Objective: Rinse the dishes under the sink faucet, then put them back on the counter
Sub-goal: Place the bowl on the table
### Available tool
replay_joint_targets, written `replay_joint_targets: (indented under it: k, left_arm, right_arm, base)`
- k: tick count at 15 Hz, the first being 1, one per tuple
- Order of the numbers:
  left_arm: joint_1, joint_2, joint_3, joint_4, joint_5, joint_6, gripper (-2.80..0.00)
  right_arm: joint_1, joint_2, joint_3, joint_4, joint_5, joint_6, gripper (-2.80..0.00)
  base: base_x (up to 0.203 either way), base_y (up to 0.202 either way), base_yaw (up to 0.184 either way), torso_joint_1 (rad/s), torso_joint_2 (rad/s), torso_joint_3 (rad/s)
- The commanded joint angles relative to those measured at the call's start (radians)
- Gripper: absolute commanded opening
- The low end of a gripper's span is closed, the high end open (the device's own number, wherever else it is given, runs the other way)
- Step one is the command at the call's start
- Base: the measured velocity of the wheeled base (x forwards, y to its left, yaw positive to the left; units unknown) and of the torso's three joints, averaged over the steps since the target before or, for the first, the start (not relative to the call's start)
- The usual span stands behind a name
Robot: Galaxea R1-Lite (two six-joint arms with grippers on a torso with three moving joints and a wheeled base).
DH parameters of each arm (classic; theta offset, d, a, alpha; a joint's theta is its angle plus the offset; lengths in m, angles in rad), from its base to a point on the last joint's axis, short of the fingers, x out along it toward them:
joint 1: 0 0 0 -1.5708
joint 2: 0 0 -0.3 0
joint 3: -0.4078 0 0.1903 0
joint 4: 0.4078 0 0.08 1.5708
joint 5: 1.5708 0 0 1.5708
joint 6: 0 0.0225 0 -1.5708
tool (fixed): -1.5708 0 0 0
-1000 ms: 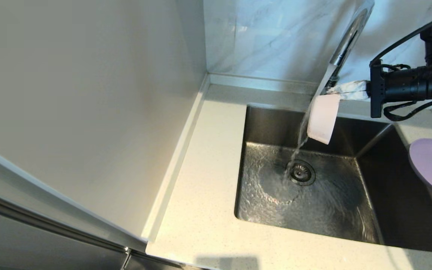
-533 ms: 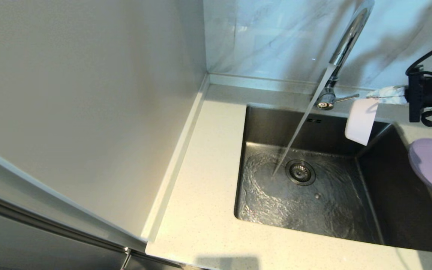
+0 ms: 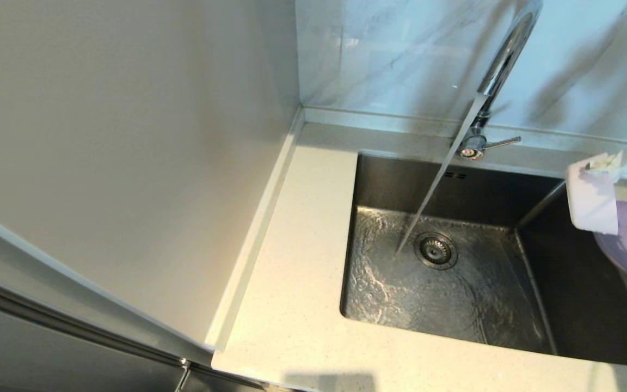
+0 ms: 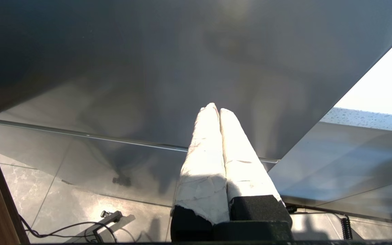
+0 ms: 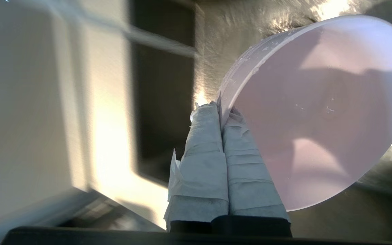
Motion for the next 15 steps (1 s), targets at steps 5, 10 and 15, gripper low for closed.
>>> replay_joint_targets:
  k: [5, 10, 15]
  left_arm:
    - [0.000, 0.000, 0.000, 0.000, 0.001, 0.000, -2.80]
    - [0.000, 0.000, 0.000, 0.000, -0.001, 0.000, -2.80]
    - [0.000, 0.000, 0.000, 0.000, -0.001, 0.000, -2.80]
  right_arm:
    - [0.013, -0.142, 0.301, 0.026, -0.327, -0.205, -2.80]
    - [0.000, -0.320, 0.542, 0.029, -0.393, -0.335, -2.80]
    - [-0.004, -0.345, 0.618, 0.030, -0.397, -0.395, -2.80]
  base:
    - [0.000, 0.000, 0.000, 0.000, 0.00, 0.000]
    - [0.000, 0.000, 0.000, 0.000, 0.00, 0.000]
    - [0.000, 0.000, 0.000, 0.000, 0.00, 0.000]
